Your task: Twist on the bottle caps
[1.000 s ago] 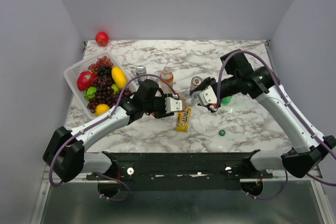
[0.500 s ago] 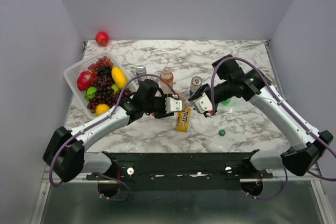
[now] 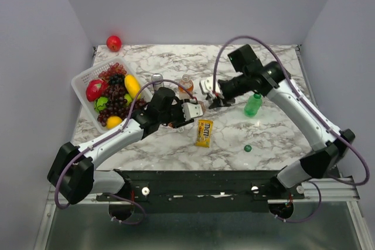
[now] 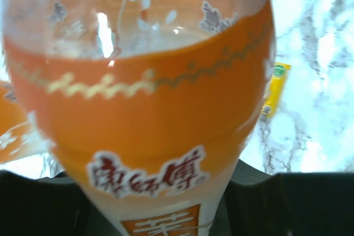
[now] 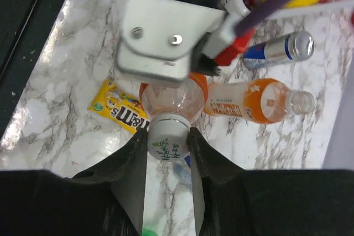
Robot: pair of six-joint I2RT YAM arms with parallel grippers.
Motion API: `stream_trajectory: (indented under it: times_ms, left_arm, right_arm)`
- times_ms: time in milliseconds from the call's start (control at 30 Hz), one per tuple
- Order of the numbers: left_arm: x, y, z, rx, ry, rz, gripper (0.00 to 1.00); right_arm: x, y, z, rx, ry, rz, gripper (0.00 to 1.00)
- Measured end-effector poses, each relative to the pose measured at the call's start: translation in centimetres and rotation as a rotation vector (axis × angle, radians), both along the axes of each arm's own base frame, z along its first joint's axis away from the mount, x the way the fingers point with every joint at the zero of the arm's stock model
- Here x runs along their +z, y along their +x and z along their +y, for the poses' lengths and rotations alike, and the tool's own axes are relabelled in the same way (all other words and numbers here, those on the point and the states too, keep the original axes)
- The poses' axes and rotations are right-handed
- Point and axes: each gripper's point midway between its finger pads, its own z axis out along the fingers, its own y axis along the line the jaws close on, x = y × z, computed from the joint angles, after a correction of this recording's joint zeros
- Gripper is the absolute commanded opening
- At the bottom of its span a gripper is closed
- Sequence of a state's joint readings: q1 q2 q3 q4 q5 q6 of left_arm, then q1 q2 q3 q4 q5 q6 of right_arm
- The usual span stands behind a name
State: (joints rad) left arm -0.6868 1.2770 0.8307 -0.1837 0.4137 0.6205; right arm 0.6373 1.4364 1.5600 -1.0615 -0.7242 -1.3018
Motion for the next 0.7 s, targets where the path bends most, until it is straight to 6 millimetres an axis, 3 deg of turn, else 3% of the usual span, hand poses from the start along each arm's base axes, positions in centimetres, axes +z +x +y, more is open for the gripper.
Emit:
stream_trajectory:
  times_ms: [233, 433, 467, 600, 700]
  left_arm:
    - [2.0, 4.0, 2.7, 0.382, -0.043, -0.041, 0.0]
    - [0.5, 2.9, 3.6, 0.461, 0.022, -0.01, 0.0]
    - [0.3, 2.8, 3.7, 0.463, 0.028, -0.009, 0.0]
    - [0.2, 2.5, 3.8, 0.462, 0.033, -0.01, 0.0]
    - [0.5, 2.8, 3.6, 0.46, 0.018, -0.022, 0.0]
  right_arm:
    - [2.3, 6.8, 3.2, -0.44, 0.003, 0.627, 0.03]
    - [-0.4, 6.1, 2.3, -0.697, -0.057, 1.113, 0.01]
    - [-0.6, 6.0, 2.2, -0.732, -0.067, 1.166, 0.04]
    - [-0.9, 5.8, 2.1, -0.813, -0.085, 1.296, 0.45]
    - [0.0, 6.1, 2.0, -0.829, -0.063, 1.339, 0.53]
